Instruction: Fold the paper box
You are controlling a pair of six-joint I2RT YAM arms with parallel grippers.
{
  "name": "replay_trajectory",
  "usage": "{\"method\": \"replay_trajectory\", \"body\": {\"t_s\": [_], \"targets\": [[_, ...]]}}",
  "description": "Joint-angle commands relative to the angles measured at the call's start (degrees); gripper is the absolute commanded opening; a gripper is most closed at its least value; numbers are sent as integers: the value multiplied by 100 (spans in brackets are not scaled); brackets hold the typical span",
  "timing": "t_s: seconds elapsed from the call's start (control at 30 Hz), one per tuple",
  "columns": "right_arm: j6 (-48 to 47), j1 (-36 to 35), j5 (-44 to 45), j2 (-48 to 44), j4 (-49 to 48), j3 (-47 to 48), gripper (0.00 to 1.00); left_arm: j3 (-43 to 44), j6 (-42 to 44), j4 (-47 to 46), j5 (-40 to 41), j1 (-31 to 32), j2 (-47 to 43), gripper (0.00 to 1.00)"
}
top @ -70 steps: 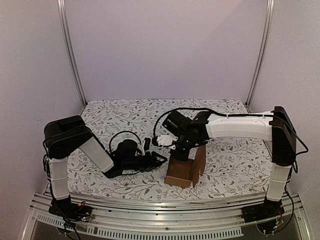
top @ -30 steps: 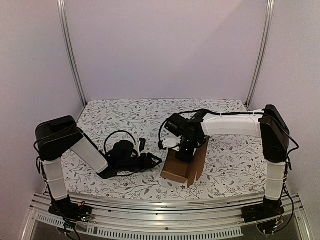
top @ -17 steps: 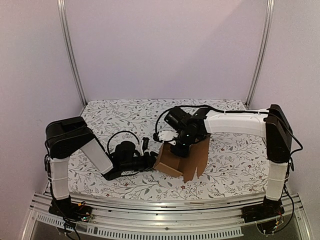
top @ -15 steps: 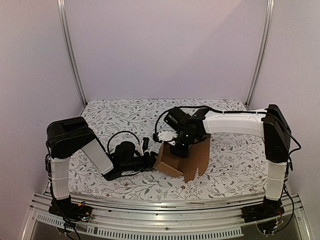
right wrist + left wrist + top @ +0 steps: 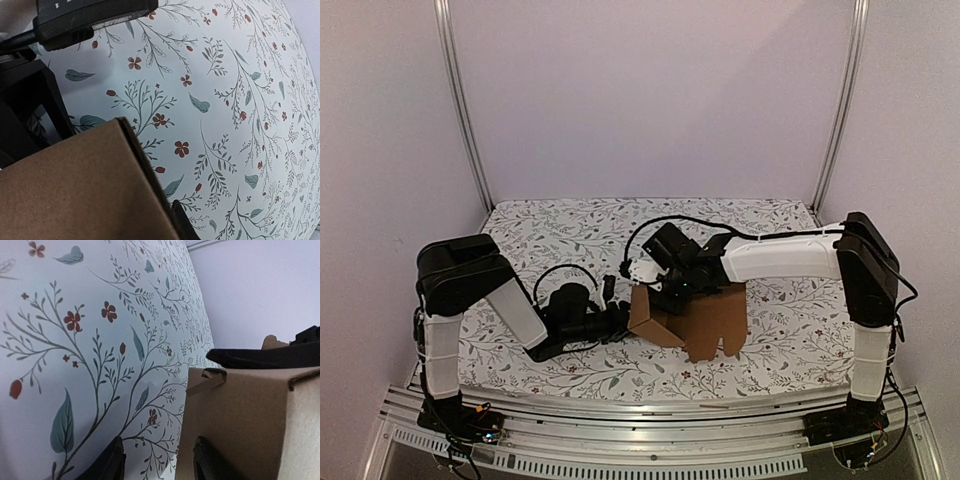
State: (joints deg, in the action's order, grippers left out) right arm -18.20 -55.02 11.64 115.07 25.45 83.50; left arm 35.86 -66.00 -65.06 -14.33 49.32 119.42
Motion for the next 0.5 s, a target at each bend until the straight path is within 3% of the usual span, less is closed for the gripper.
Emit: {"method": "replay_trajectory", "body": {"t_s": [0.0, 0.27, 0.47], "targets": [[365, -133, 1164, 569, -837, 231, 11, 1, 128, 553, -236, 185, 360, 47], [-33, -38, -190, -65, 693, 33, 10, -717, 125, 1259, 299, -91, -235, 47], [-500, -63, -189, -45, 2243, -67, 10, -1157, 699, 2497, 826, -387, -1204, 48]]}}
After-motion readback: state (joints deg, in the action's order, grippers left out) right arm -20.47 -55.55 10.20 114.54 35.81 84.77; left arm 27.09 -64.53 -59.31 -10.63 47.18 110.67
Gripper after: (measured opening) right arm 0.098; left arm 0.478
